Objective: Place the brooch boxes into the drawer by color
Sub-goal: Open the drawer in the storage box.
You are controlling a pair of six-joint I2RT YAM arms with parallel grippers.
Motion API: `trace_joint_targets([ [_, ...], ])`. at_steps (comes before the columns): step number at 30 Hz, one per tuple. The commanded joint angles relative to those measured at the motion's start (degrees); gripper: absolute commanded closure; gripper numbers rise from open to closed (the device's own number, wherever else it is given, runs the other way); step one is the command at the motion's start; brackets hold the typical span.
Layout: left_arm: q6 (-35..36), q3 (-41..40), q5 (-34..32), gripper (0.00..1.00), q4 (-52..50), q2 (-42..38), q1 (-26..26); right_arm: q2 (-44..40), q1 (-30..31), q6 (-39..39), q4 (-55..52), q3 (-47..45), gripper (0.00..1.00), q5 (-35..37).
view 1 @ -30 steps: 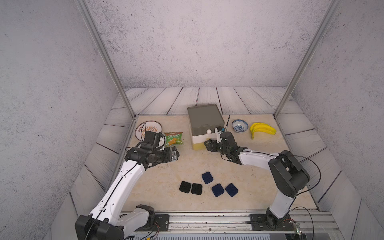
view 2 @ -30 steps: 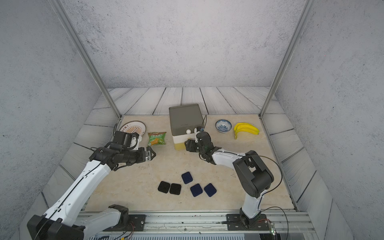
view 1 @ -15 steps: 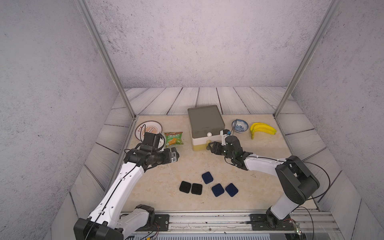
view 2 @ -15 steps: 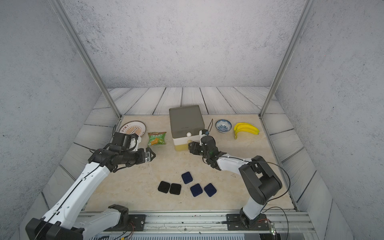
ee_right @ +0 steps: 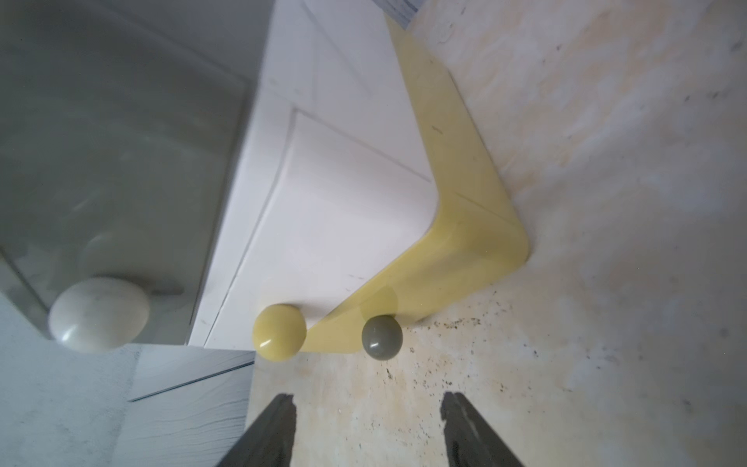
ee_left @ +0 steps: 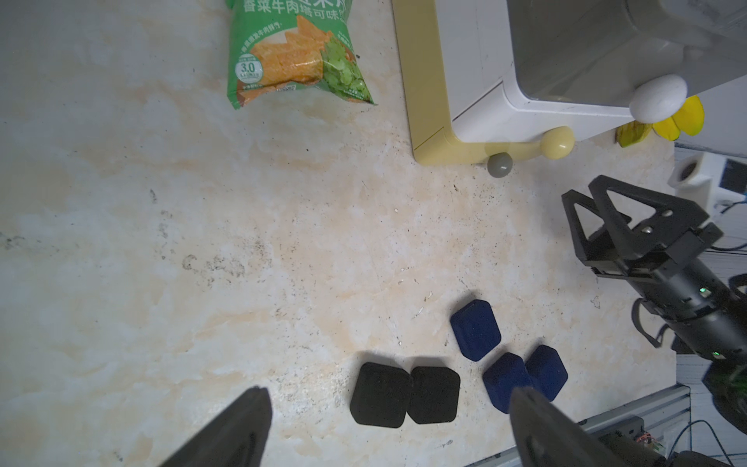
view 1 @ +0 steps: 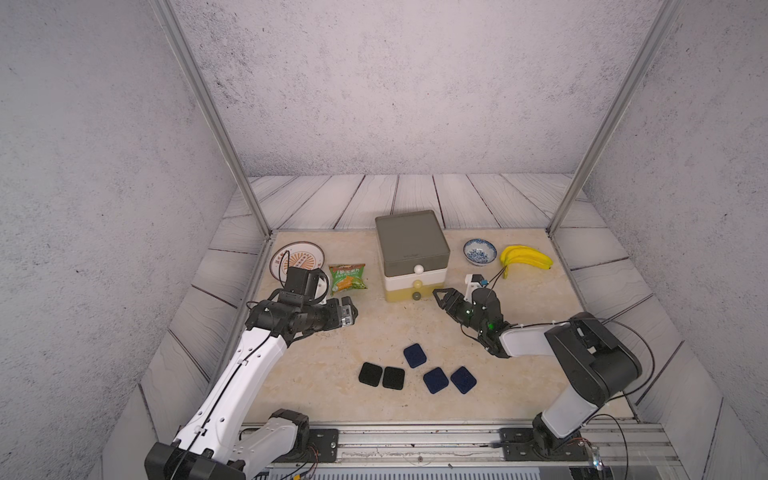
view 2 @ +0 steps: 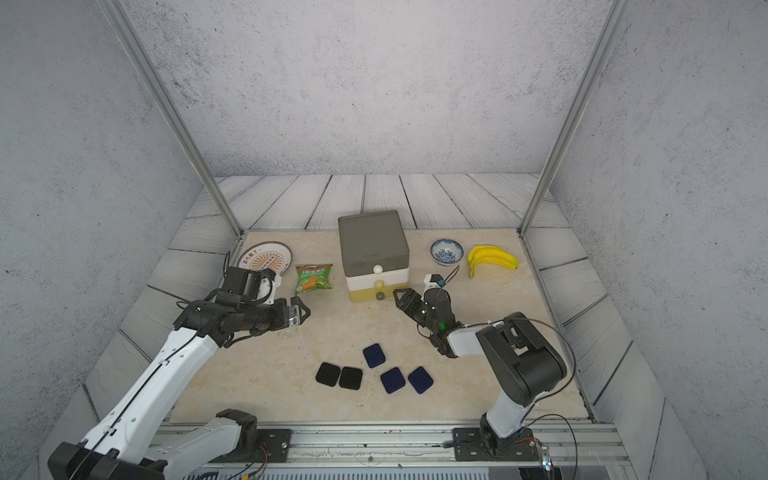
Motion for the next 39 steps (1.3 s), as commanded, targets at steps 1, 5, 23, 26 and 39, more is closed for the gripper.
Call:
trace_joint_targets([
  [1,-0.2,-0.3,0.2,0.02,-0.6,-0.5,0.5,10.4,-1.2,18.8,20.3,2.6,0.37,-8.6],
  [5,-0.2,-0.2,-0.4,0.02,-1.1,-0.8,0.5,17.2,-1.3,24.6,30.0,4.4,0.37,-7.4],
  [23,-0.4,-1.6,-2.1,0.02,-0.7,-1.5,0.5,16.5,-0.5,22.9,24.3,12.0,0.38,-8.2],
  [26,-0.4,-1.6,-2.1,0.02,-0.6,-1.2,0.5,17.0,-0.2,23.2,24.4,12.5,0.39,-8.3],
  [39,0.2,-3.0,-3.0,0.02,-0.6,-1.5,0.5,18.8,3.5,21.7,22.0,16.5,0.56,-6.6],
])
